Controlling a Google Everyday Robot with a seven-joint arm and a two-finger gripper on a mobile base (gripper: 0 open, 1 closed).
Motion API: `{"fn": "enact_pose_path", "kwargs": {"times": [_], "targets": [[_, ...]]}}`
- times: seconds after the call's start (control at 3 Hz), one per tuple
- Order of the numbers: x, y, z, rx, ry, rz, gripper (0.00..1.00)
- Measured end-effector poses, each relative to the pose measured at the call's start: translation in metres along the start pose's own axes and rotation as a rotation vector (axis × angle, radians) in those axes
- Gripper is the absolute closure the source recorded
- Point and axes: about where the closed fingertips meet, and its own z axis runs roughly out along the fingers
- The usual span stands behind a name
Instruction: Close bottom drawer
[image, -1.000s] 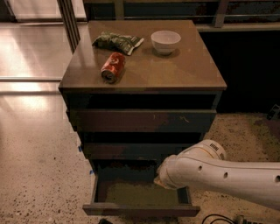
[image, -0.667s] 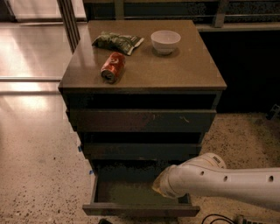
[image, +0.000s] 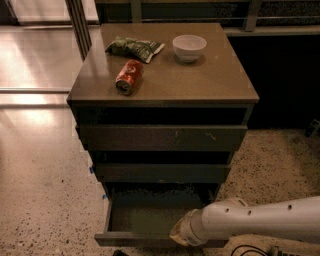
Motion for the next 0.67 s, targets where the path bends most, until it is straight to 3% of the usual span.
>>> {"fn": "enact_pose_path", "kwargs": {"times": [0.67], "targets": [[0.001,0.005,0.014,-0.030,-0.002,0.010,1.00]]}}
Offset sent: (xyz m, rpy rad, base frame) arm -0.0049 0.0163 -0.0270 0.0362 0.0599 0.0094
